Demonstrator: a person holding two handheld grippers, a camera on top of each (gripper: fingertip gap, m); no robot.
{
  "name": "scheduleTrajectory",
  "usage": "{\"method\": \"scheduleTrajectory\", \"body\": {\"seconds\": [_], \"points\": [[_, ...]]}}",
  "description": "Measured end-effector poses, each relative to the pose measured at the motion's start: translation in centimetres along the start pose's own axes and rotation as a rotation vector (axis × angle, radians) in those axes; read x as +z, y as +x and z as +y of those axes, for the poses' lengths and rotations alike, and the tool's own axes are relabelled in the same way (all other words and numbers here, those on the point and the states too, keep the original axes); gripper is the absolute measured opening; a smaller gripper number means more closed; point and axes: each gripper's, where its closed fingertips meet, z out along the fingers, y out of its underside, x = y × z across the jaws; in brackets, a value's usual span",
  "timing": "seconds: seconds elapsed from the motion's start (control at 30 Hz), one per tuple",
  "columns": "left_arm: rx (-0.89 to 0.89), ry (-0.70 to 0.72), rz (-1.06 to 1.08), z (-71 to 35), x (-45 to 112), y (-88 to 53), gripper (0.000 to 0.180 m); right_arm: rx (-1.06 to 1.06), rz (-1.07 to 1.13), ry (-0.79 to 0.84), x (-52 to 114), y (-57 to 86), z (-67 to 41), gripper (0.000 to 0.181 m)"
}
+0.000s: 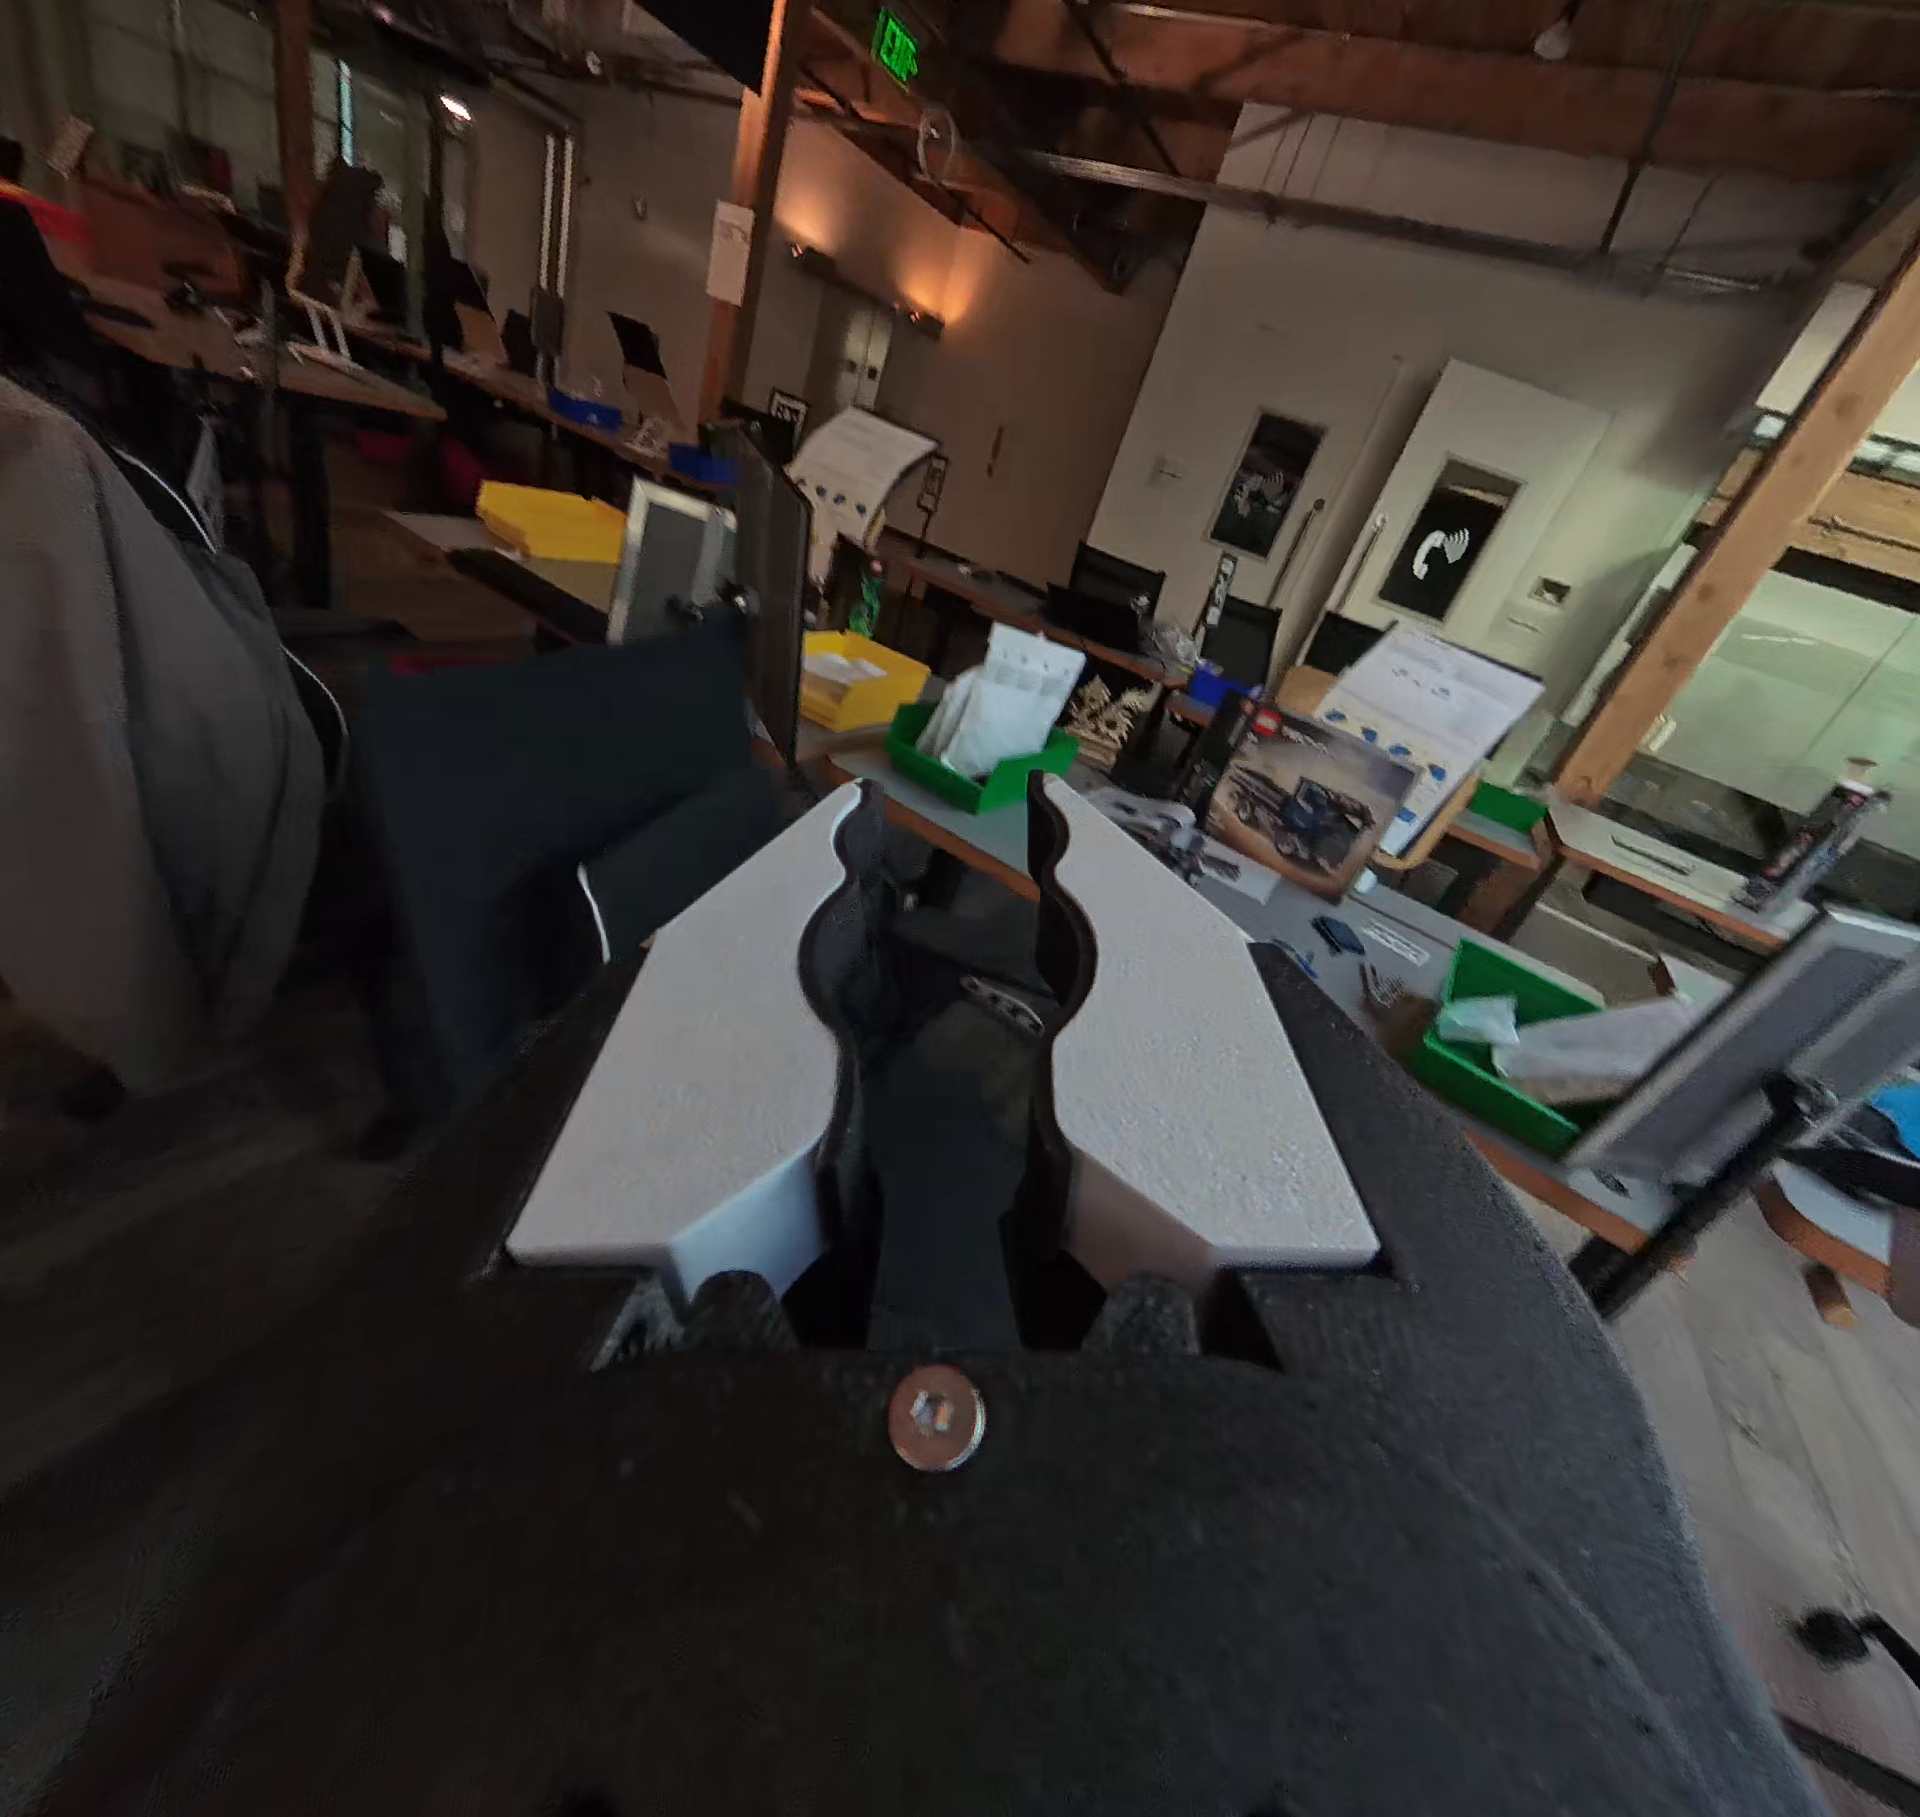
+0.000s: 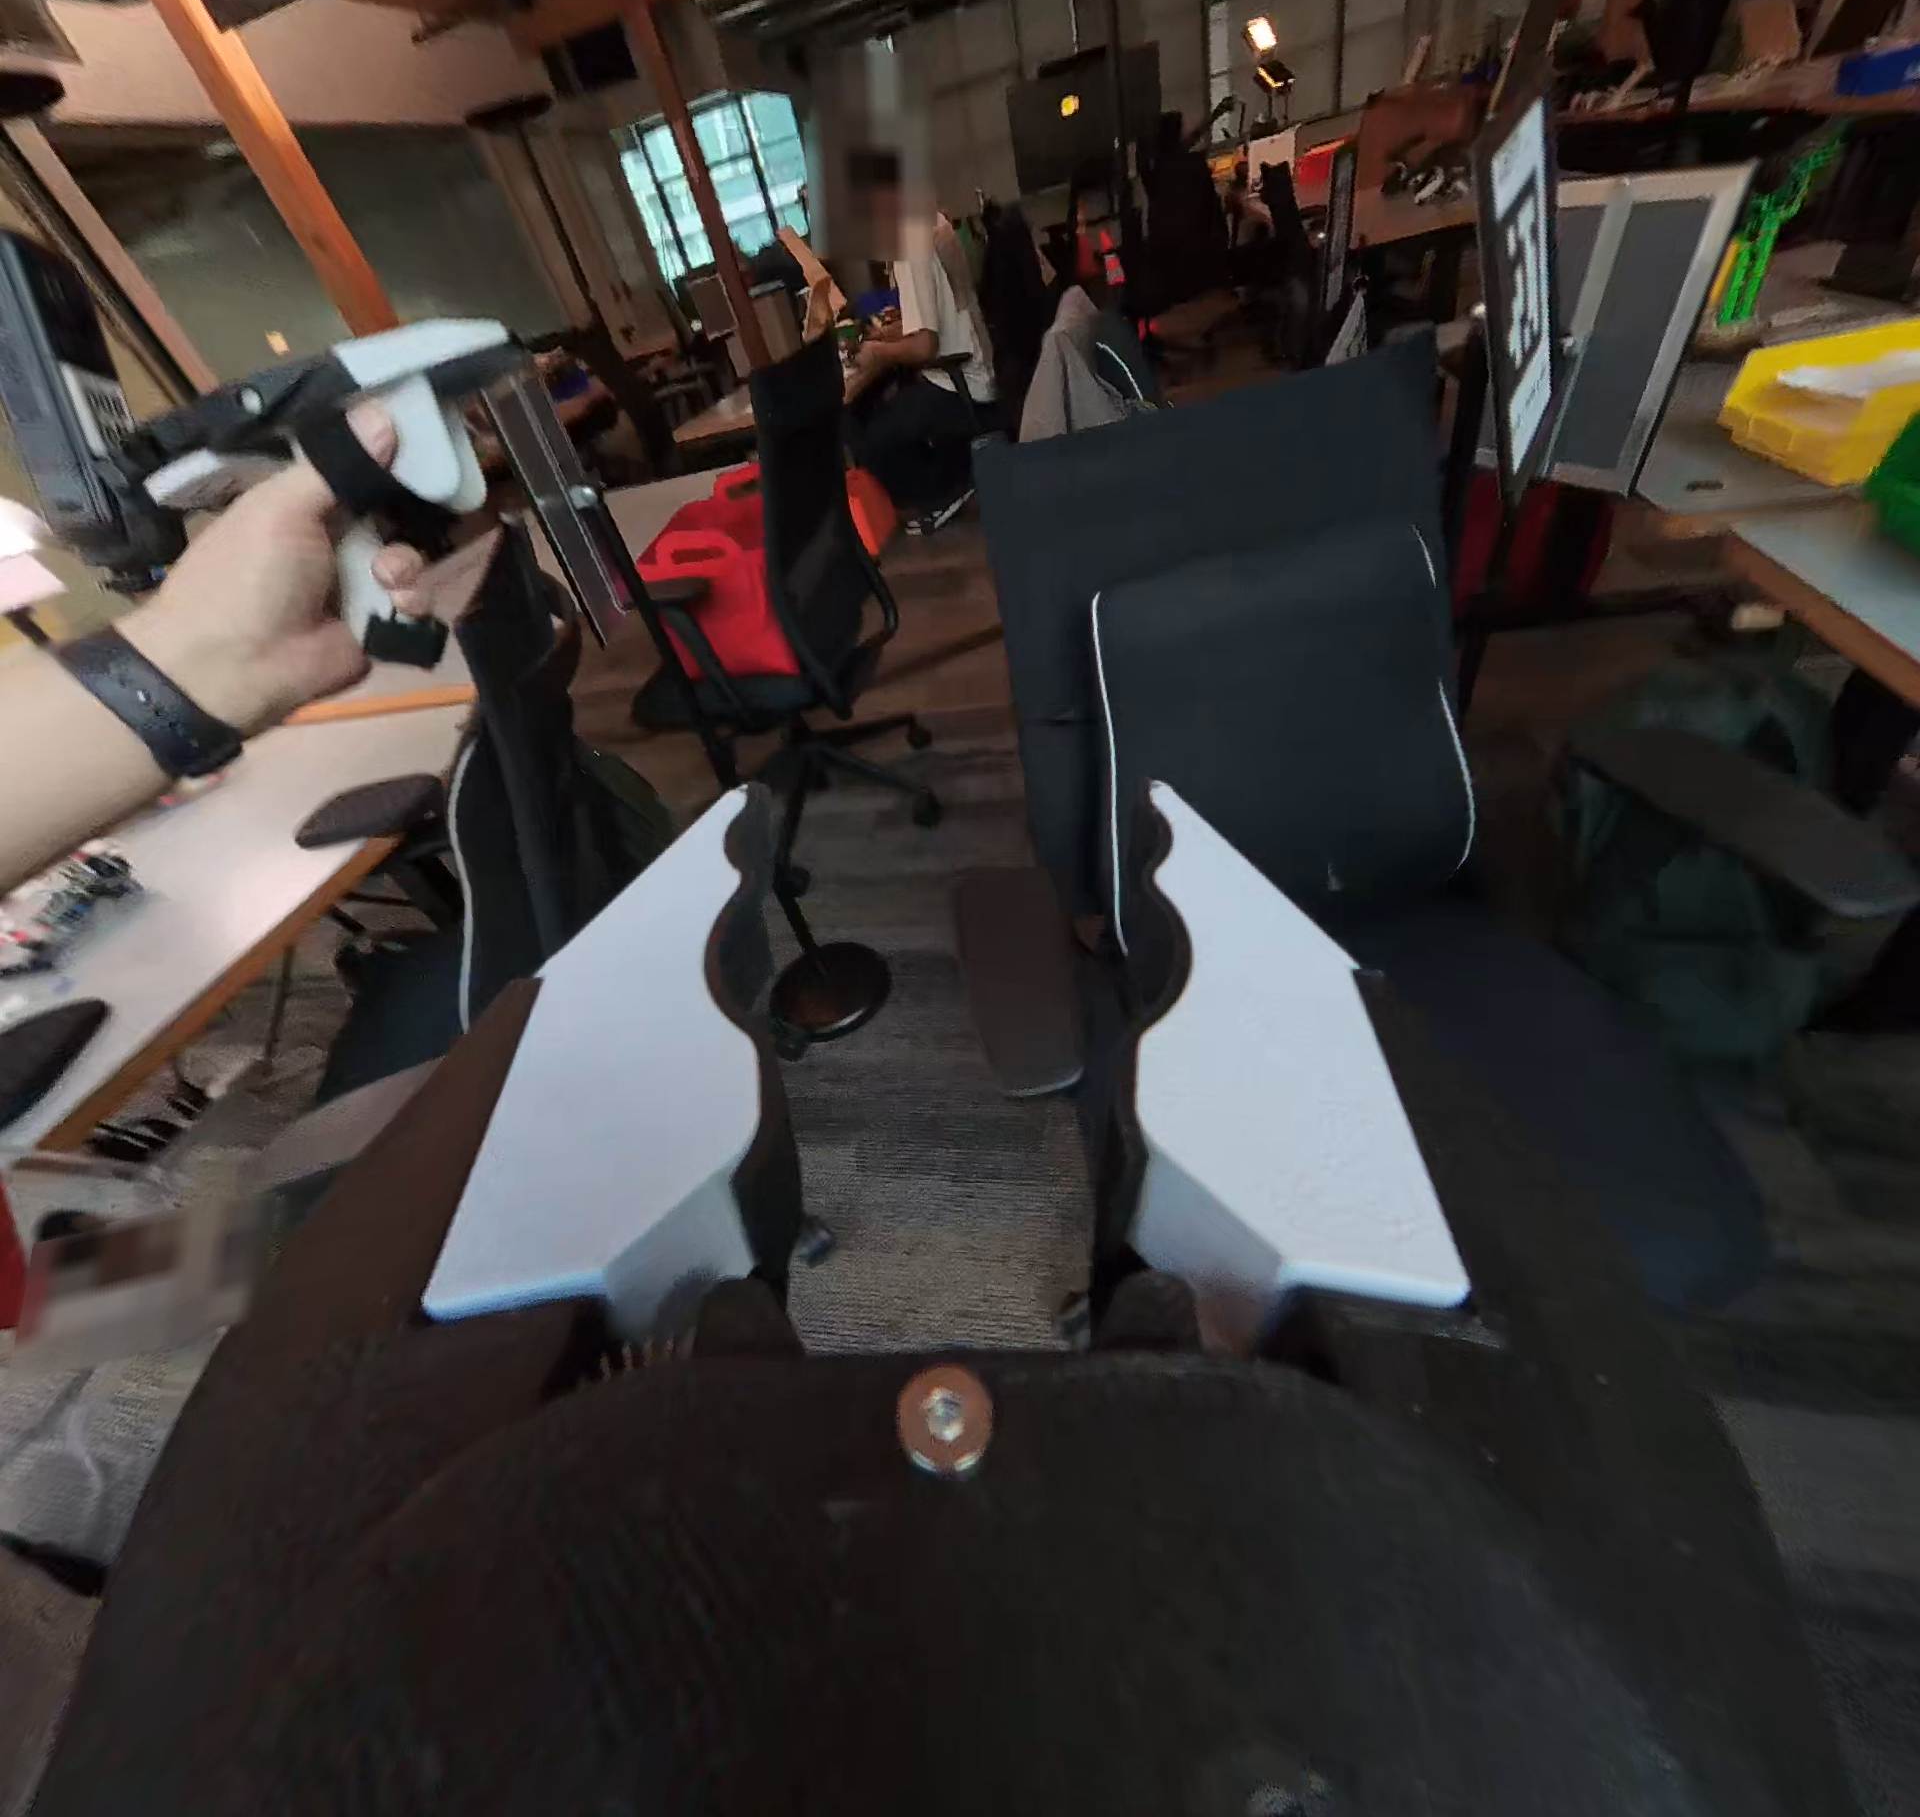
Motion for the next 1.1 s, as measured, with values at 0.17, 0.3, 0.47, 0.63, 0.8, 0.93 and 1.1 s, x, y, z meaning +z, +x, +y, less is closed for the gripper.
{"method": "scheduleTrajectory", "body": {"seconds": [0.17, 0.3, 0.47, 0.63, 0.8, 0.93, 1.1], "points": [[0.21, 0.031, -0.072, -7.8, 8.0, -11.1, 0.027, -0.202, 0.057, 0.012, 13.0, 1.8, -8.3, 0.065], [0.278, -0.009, -0.114, -11.9, 14.3, -21.0, 0.031, -0.331, 0.111, 0.145, 22.7, 4.9, -15.8, 0.067], [0.325, -0.177, -0.215, -15.6, 22.1, -35.6, 0.032, -0.471, 0.11, 0.261, 37.6, 5.5, -24.7, 0.061], [0.202, -0.105, -0.231, -19.5, 26.8, -48.9, 0.033, -0.639, -0.192, 0.234, 58.9, -1.3, -30.9, 0.06], [0.149, -0.045, -0.218, -23.7, 33.5, -64.7, 0.039, -0.543, -0.402, 0.196, 82.6, -4.5, -33.0, 0.053], [0.233, -0.054, -0.124, -29.9, 43.0, -75.8, 0.045, -0.504, -0.348, 0.129, 96.7, -1.4, -32.2, 0.053], [0.204, -0.176, 0.014, -34.1, 52.9, -85.9, 0.042, -0.331, -0.22, 0.051, 108.3, 5.3, -30.2, 0.049]]}}
